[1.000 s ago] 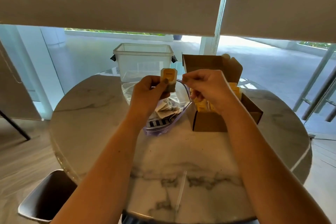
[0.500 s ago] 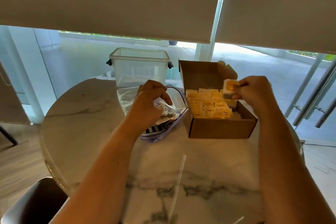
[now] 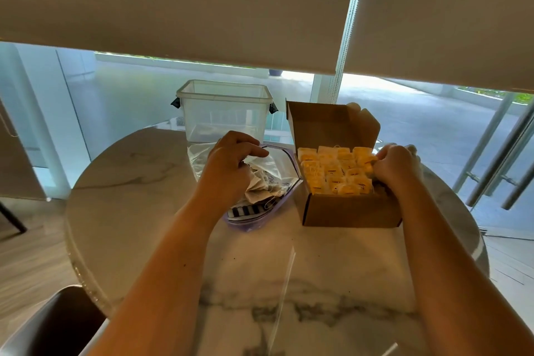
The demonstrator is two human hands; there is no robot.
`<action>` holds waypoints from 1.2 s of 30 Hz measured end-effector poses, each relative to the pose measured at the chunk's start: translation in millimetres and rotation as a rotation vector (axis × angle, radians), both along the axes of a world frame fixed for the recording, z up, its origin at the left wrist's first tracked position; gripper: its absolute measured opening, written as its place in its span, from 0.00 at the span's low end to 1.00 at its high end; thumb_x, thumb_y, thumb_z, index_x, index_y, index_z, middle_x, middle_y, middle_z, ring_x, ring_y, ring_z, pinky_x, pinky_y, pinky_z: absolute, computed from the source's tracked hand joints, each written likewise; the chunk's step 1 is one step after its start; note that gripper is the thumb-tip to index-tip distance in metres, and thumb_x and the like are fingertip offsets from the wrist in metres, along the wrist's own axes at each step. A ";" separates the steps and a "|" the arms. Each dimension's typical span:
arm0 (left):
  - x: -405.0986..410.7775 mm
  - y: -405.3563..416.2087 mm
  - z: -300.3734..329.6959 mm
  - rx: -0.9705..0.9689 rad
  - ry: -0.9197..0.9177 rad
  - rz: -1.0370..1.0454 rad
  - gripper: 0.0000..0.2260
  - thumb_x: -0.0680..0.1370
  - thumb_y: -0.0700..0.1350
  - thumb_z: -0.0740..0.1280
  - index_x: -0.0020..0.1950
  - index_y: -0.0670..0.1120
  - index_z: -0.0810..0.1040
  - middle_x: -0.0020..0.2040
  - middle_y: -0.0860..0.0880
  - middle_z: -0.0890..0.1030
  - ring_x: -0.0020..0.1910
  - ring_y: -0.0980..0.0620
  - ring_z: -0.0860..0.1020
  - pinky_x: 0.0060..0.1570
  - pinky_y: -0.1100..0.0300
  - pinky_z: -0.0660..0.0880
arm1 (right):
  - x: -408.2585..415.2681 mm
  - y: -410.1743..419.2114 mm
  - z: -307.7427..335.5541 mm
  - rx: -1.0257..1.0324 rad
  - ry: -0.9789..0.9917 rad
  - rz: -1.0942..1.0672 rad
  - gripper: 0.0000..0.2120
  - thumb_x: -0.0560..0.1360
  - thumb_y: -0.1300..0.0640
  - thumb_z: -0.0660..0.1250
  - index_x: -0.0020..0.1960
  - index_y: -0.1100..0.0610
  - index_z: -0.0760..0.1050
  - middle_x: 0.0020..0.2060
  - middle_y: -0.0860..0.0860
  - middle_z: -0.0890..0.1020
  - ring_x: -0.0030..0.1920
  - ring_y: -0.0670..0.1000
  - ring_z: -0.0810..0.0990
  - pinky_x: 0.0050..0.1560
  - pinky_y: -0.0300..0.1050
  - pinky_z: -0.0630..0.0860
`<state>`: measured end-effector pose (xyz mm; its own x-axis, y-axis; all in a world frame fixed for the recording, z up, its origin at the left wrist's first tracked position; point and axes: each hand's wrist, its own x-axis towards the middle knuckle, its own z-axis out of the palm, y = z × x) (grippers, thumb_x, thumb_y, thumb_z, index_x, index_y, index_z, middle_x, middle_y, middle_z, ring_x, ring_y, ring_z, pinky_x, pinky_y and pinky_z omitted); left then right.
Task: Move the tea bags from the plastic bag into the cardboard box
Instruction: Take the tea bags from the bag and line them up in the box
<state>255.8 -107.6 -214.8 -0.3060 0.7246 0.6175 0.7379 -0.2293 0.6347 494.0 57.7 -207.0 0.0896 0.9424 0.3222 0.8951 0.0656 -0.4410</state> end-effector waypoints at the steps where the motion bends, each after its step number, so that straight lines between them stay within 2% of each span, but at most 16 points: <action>1: -0.1 0.0 0.4 0.003 0.004 0.001 0.22 0.69 0.23 0.58 0.49 0.45 0.83 0.53 0.53 0.75 0.53 0.57 0.73 0.49 0.77 0.68 | -1.1 1.0 -0.1 -0.038 0.000 -0.024 0.18 0.73 0.57 0.69 0.61 0.60 0.73 0.61 0.62 0.68 0.60 0.63 0.71 0.56 0.53 0.72; 4: -0.2 0.2 0.4 -0.006 0.010 0.004 0.22 0.69 0.24 0.59 0.51 0.45 0.82 0.52 0.54 0.75 0.53 0.58 0.73 0.50 0.76 0.68 | -3.9 2.6 -1.4 -0.167 0.054 -0.073 0.28 0.73 0.56 0.70 0.68 0.58 0.62 0.66 0.61 0.62 0.64 0.63 0.68 0.58 0.57 0.72; 6: -0.6 0.3 0.3 -0.005 0.007 0.007 0.22 0.69 0.24 0.59 0.51 0.45 0.82 0.52 0.54 0.74 0.52 0.58 0.73 0.49 0.79 0.67 | -4.6 2.3 -2.5 -0.182 0.044 -0.083 0.28 0.74 0.58 0.68 0.69 0.58 0.59 0.67 0.60 0.60 0.66 0.63 0.66 0.59 0.58 0.71; 10: -1.9 -0.4 0.6 -0.011 -0.007 0.006 0.23 0.69 0.24 0.58 0.53 0.45 0.81 0.52 0.54 0.74 0.50 0.60 0.73 0.48 0.80 0.67 | -2.4 -2.3 0.1 -0.119 0.018 -0.067 0.26 0.75 0.58 0.67 0.68 0.60 0.61 0.66 0.61 0.62 0.65 0.63 0.65 0.58 0.57 0.71; 13: -3.4 -0.4 1.0 -0.008 -0.008 0.013 0.22 0.70 0.25 0.59 0.53 0.46 0.81 0.52 0.54 0.74 0.46 0.64 0.73 0.47 0.81 0.67 | -6.5 -15.5 9.4 0.068 -0.072 -0.024 0.19 0.75 0.62 0.65 0.64 0.61 0.68 0.62 0.63 0.66 0.63 0.63 0.66 0.56 0.54 0.71; 15: -4.9 -0.4 0.9 0.000 -0.006 0.022 0.22 0.71 0.25 0.60 0.53 0.46 0.81 0.51 0.54 0.75 0.46 0.63 0.73 0.47 0.81 0.67 | -18.7 -33.1 17.3 0.205 -0.023 0.123 0.12 0.75 0.65 0.64 0.58 0.60 0.72 0.59 0.61 0.70 0.62 0.61 0.67 0.55 0.50 0.70; 17: -5.6 -0.6 0.9 0.014 -0.008 0.024 0.21 0.71 0.25 0.60 0.53 0.46 0.81 0.50 0.55 0.76 0.46 0.62 0.74 0.48 0.80 0.68 | -39.6 -59.0 26.8 0.254 0.100 0.367 0.08 0.75 0.65 0.63 0.53 0.56 0.74 0.54 0.54 0.74 0.57 0.54 0.72 0.52 0.42 0.70; 19: -6.2 -0.5 0.7 0.035 0.005 0.020 0.20 0.72 0.26 0.60 0.52 0.46 0.82 0.50 0.55 0.77 0.45 0.64 0.74 0.47 0.80 0.68 | -63.5 -87.9 34.8 0.165 0.137 0.625 0.08 0.76 0.63 0.64 0.51 0.52 0.74 0.48 0.46 0.75 0.47 0.44 0.74 0.44 0.33 0.70; 20: -6.8 -0.6 0.5 0.045 0.022 0.018 0.19 0.72 0.26 0.60 0.52 0.45 0.82 0.49 0.55 0.77 0.44 0.65 0.74 0.47 0.81 0.67 | -75.0 -99.9 36.6 0.082 0.102 0.753 0.07 0.77 0.61 0.64 0.51 0.51 0.74 0.46 0.45 0.75 0.45 0.41 0.74 0.43 0.31 0.70; 21: -7.5 -0.5 0.0 0.055 0.040 0.016 0.19 0.72 0.26 0.61 0.52 0.45 0.82 0.49 0.55 0.77 0.45 0.64 0.74 0.47 0.81 0.67 | -86.6 -108.8 35.3 -0.001 0.042 0.858 0.06 0.77 0.60 0.64 0.53 0.52 0.76 0.47 0.45 0.77 0.44 0.40 0.74 0.44 0.33 0.72; 23: -8.9 -0.7 -1.2 0.069 0.056 0.008 0.18 0.73 0.27 0.60 0.52 0.44 0.82 0.49 0.54 0.77 0.47 0.62 0.74 0.47 0.81 0.67 | -110.0 -117.8 25.5 -0.121 -0.112 0.956 0.10 0.77 0.58 0.63 0.58 0.54 0.76 0.53 0.49 0.79 0.50 0.45 0.76 0.50 0.37 0.72; 25: -10.1 -0.9 -1.4 0.085 0.056 0.009 0.18 0.73 0.27 0.60 0.52 0.44 0.82 0.50 0.54 0.78 0.49 0.59 0.75 0.49 0.80 0.67 | -132.3 -116.2 8.4 -0.164 -0.229 0.936 0.15 0.77 0.57 0.64 0.63 0.55 0.74 0.61 0.53 0.76 0.58 0.51 0.75 0.52 0.40 0.70; 27: -10.9 -0.5 -1.2 0.101 0.049 0.009 0.17 0.73 0.28 0.60 0.52 0.44 0.82 0.50 0.54 0.79 0.49 0.60 0.75 0.49 0.80 0.67 | -148.5 -107.6 -10.1 -0.161 -0.292 0.907 0.19 0.76 0.60 0.64 0.66 0.56 0.72 0.66 0.54 0.71 0.65 0.54 0.71 0.62 0.43 0.68; 30: -11.7 0.1 -1.1 0.092 0.025 -0.001 0.17 0.74 0.28 0.60 0.52 0.45 0.82 0.49 0.54 0.79 0.47 0.62 0.75 0.49 0.80 0.68 | -156.2 -95.1 -29.3 -0.157 -0.289 0.926 0.22 0.75 0.63 0.61 0.68 0.57 0.69 0.69 0.55 0.68 0.69 0.56 0.65 0.70 0.49 0.63; 33: -12.2 -0.1 -1.8 0.090 0.021 -0.004 0.17 0.73 0.28 0.60 0.51 0.45 0.82 0.49 0.53 0.80 0.46 0.63 0.75 0.49 0.78 0.69 | -156.1 -87.8 -37.6 -0.051 -0.194 0.910 0.17 0.75 0.63 0.61 0.62 0.58 0.76 0.61 0.57 0.76 0.62 0.57 0.71 0.65 0.48 0.68; 36: -12.7 0.4 -1.5 0.088 0.040 0.004 0.17 0.74 0.28 0.61 0.52 0.45 0.82 0.50 0.50 0.81 0.48 0.59 0.76 0.50 0.77 0.70 | -155.0 -87.4 -36.4 0.013 -0.113 0.859 0.12 0.75 0.65 0.62 0.56 0.60 0.79 0.52 0.57 0.81 0.53 0.55 0.77 0.54 0.39 0.71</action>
<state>243.1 -107.3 -216.3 -0.2823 0.6662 0.6903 0.7632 -0.2800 0.5823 338.9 -29.7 -243.4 -0.6852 0.6648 0.2975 0.5712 0.7439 -0.3469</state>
